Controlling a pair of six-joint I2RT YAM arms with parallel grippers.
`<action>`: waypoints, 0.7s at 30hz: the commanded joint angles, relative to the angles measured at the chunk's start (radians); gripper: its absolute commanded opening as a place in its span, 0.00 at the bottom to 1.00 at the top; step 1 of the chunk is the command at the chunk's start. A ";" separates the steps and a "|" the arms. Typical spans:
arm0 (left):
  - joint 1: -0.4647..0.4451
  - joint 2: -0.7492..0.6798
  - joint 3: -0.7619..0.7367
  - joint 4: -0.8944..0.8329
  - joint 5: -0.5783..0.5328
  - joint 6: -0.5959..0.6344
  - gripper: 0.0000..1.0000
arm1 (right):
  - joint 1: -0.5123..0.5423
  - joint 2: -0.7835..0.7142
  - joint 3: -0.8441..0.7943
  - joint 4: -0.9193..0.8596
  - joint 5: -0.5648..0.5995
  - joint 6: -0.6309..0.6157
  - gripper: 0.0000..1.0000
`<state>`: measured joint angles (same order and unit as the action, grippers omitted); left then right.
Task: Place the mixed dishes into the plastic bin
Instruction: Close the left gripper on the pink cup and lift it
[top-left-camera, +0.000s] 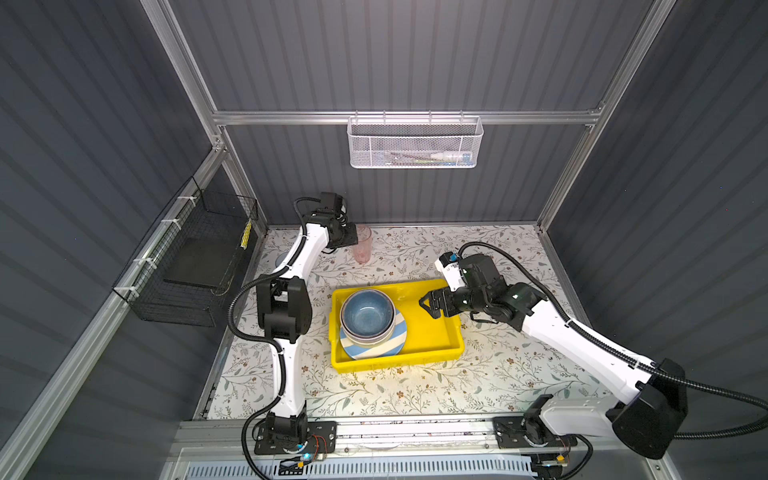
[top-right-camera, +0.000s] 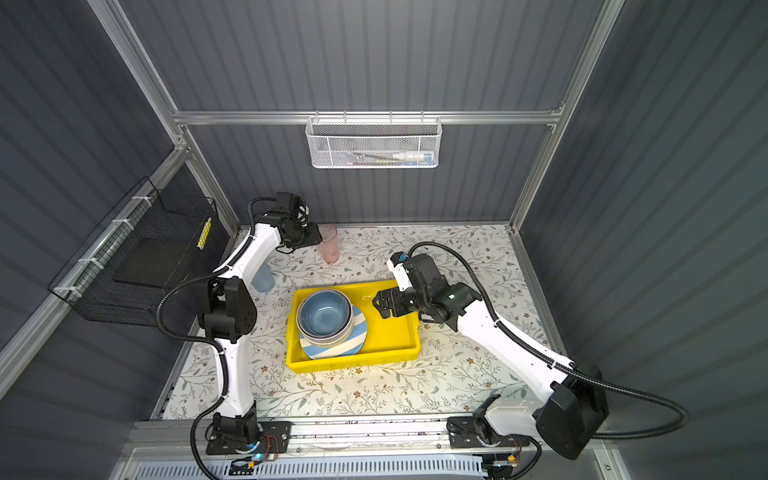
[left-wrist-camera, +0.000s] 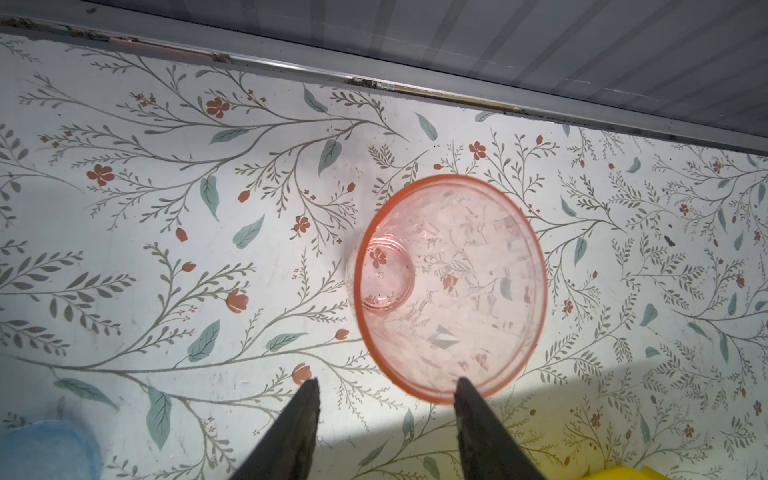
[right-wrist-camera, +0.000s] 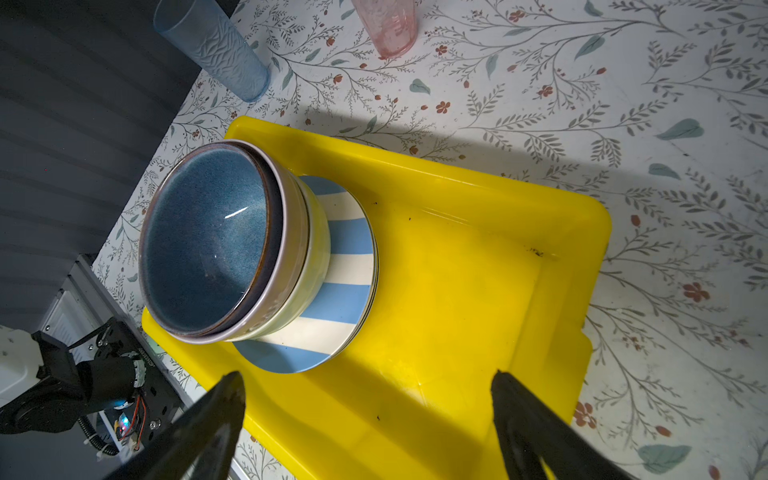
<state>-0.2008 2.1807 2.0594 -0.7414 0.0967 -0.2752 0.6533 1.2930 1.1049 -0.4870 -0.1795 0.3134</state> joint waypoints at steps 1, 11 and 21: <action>0.009 0.022 0.026 0.020 0.044 -0.019 0.54 | -0.003 -0.009 -0.005 -0.007 0.003 -0.008 0.93; 0.010 0.071 0.082 -0.024 0.011 -0.010 0.42 | -0.002 0.001 0.001 -0.006 0.003 -0.004 0.93; 0.011 0.054 0.034 -0.036 -0.005 -0.004 0.27 | -0.003 0.013 0.009 -0.009 0.002 -0.004 0.93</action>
<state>-0.1963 2.2353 2.1109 -0.7399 0.1013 -0.2844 0.6533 1.2972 1.1049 -0.4866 -0.1795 0.3138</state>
